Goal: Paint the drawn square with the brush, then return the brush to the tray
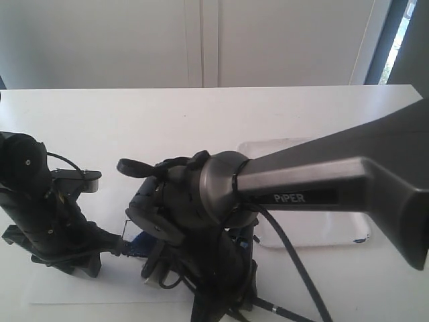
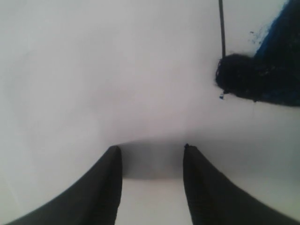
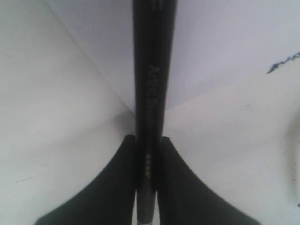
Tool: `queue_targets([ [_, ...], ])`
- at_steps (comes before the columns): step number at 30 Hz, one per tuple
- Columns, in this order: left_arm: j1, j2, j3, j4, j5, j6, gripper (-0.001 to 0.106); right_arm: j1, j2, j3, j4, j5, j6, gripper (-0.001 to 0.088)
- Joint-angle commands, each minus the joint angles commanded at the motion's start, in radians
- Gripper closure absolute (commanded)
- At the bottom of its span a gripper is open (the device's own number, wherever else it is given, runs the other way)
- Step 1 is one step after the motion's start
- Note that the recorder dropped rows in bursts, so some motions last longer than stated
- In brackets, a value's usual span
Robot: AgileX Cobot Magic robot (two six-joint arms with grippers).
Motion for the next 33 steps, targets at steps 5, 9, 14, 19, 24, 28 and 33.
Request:
queue_targets([
  [5, 0.000, 0.000, 0.000, 0.000, 0.007, 0.000, 0.057, -0.052, 0.000, -0.029, -0.002, 0.000, 0.004, 0.0868],
  [9, 0.000, 0.000, 0.000, 0.000, 0.007, 0.000, 0.057, -0.067, 0.000, -0.040, 0.003, 0.000, 0.004, 0.0868],
  [14, 0.000, 0.000, 0.000, 0.000, -0.022, 0.000, 0.057, -0.063, 0.000, -0.042, 0.057, 0.000, -0.012, 0.0868],
  [19, 0.000, -0.035, 0.000, -0.019, -0.081, 0.000, 0.057, -0.063, -0.046, -0.043, -0.103, 0.000, 0.026, 0.0868],
  [24, 0.000, -0.080, 0.000, -0.020, -0.092, 0.000, 0.057, -0.016, -0.109, -0.043, -0.414, 0.000, 0.120, 0.0868],
  [28, 0.000, -0.088, 0.000, -0.023, -0.089, 0.000, 0.057, 0.053, -0.117, -0.037, -0.561, 0.000, 0.120, 0.0868],
  [33, 0.000, -0.088, 0.000, -0.023, -0.074, 0.000, 0.057, 0.143, -0.092, 0.014, -0.769, 0.000, 0.120, 0.0868],
])
